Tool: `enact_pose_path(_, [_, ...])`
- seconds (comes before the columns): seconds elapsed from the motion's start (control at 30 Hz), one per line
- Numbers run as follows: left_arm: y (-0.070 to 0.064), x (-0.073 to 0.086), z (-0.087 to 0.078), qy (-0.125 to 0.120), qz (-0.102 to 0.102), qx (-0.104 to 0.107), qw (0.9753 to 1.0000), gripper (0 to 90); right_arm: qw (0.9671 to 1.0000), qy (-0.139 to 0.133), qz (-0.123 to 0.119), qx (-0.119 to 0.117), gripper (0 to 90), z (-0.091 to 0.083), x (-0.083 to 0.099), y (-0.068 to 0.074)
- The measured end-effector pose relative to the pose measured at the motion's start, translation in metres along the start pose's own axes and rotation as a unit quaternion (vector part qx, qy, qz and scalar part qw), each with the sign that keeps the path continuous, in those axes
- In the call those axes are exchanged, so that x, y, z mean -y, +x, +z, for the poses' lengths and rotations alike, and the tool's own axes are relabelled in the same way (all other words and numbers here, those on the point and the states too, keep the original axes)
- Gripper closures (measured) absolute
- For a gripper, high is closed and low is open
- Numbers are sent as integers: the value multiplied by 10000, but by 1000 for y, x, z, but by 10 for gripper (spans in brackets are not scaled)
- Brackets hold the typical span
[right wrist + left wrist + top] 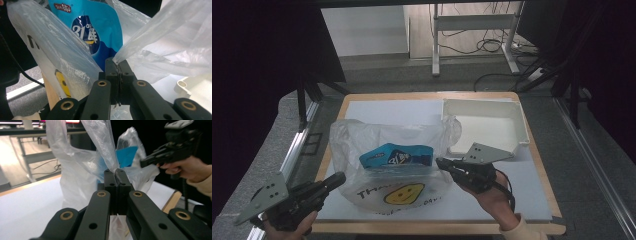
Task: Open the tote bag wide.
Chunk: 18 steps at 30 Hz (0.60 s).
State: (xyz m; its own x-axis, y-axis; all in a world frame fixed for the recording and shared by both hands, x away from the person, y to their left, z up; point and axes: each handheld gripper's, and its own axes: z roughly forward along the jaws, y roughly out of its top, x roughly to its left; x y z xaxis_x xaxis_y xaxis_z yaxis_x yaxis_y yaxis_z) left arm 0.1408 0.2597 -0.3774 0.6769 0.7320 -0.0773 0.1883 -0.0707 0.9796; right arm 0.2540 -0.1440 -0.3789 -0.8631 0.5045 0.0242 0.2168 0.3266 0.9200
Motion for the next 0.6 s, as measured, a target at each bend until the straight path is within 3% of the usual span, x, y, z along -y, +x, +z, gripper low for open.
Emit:
enact_pose_path(0.2, [14,14,13,259,-308,-78,9992,900,9999,101,0,-52,880,7,3,0])
enact_pose_path(0.6, [29,36,39,723,-533,-152,9958,900,9994,320,79,-116,880,22,15,-3])
